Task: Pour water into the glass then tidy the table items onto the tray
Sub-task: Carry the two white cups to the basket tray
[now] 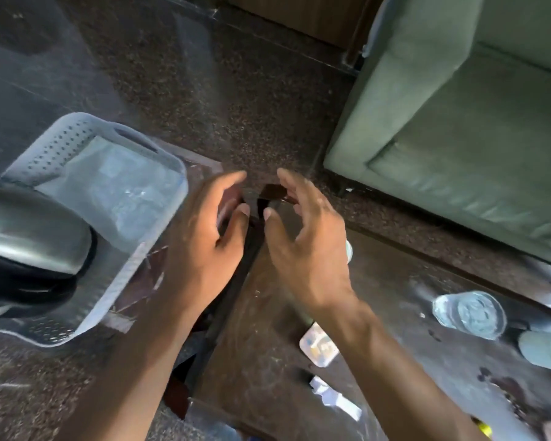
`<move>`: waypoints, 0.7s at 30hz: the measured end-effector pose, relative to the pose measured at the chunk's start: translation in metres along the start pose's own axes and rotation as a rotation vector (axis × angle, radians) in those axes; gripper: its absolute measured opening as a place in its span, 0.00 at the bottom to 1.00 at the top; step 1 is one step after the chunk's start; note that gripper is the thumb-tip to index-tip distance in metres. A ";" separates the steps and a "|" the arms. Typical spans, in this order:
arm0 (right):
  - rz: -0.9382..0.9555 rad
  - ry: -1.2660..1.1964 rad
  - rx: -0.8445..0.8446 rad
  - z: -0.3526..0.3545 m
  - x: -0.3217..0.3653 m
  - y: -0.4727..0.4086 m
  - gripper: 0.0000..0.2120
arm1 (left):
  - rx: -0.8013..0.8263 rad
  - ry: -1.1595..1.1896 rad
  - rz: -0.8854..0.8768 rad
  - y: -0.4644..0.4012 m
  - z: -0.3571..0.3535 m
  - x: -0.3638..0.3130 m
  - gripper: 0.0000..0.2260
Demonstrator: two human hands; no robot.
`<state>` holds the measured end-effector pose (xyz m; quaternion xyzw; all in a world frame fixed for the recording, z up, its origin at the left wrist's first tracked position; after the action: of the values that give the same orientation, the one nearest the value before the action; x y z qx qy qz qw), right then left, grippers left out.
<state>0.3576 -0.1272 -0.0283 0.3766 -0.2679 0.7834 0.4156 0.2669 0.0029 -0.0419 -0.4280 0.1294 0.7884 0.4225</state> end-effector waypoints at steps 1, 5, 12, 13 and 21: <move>0.004 0.024 -0.022 0.020 -0.009 0.007 0.24 | 0.018 0.013 -0.022 0.007 -0.011 -0.010 0.18; -0.044 0.082 -0.139 0.110 -0.051 0.043 0.21 | 0.111 -0.006 -0.186 0.040 -0.063 -0.063 0.18; -0.247 0.253 -0.294 0.266 -0.152 0.120 0.22 | 0.262 0.095 -0.209 0.094 -0.163 -0.154 0.17; -0.297 0.281 -0.310 0.284 -0.172 0.131 0.23 | 0.282 0.105 -0.204 0.101 -0.177 -0.164 0.16; -0.644 0.489 -0.186 0.356 -0.340 0.188 0.39 | 0.437 0.238 -0.157 0.157 -0.271 -0.220 0.18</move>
<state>0.4538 -0.6373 -0.1205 0.2048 -0.0994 0.6522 0.7231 0.3593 -0.3679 -0.0571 -0.4251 0.3120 0.6504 0.5467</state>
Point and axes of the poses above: each hand's wrist, its own y-axis away from the middle knuckle, its own z-axis out of the back of the hand, x = y × z, the point moved 5 cm from there along -y, towards the middle knuckle, and after that the axes turned 2 degrees about z, right-handed, at the moved point
